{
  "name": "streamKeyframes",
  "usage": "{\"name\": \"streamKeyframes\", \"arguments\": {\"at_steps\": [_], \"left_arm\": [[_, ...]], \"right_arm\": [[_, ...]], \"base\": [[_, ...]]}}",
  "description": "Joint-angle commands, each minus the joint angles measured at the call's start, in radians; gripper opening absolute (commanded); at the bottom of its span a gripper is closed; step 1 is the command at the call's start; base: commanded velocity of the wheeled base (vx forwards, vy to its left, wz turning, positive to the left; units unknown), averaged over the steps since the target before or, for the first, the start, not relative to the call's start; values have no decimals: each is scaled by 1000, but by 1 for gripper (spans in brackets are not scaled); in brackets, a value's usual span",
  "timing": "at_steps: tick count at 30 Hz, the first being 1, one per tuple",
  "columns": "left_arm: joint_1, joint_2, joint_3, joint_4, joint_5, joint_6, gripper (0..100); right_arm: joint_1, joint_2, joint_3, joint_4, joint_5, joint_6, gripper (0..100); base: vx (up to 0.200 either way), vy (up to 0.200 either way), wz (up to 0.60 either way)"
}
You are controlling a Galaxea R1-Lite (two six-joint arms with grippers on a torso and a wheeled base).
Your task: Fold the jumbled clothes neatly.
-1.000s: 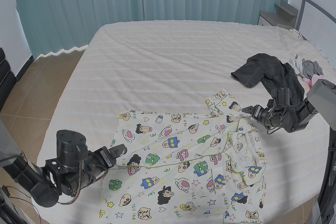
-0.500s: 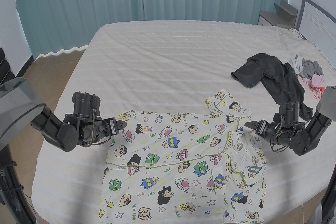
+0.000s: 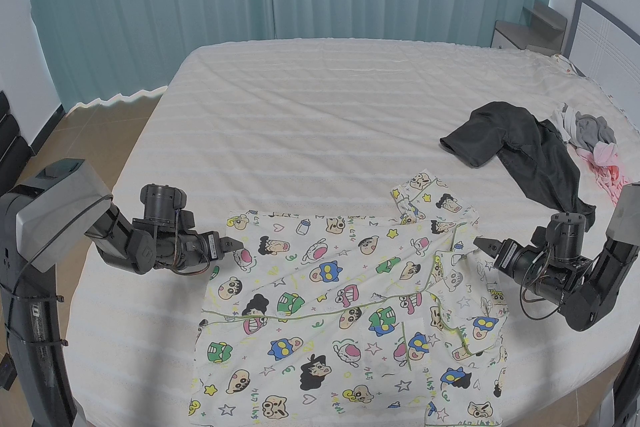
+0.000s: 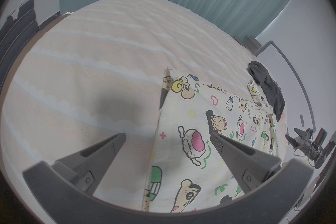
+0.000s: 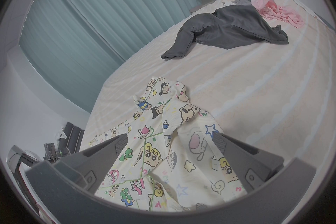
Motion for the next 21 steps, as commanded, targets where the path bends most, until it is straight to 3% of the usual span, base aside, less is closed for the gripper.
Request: {"name": "streamKeyframes", "arguments": {"at_steps": [1, 15, 16, 21], "left_arm": [[7, 29, -19, -3, -17, 0, 100], [-30, 53, -42, -1, -46, -23, 100], [-33, 53, -42, -3, -44, -26, 0], [-33, 50, -36, -3, -44, -27, 0]], "right_arm": [[4, 54, 31, -46, 0, 23, 100], [6, 103, 26, -104, 2, 26, 100], [6, 103, 24, -104, 0, 26, 100], [6, 102, 26, -104, 0, 28, 100]], "base": [[0, 0, 0], [0, 0, 0], [0, 0, 0], [0, 0, 0]]}}
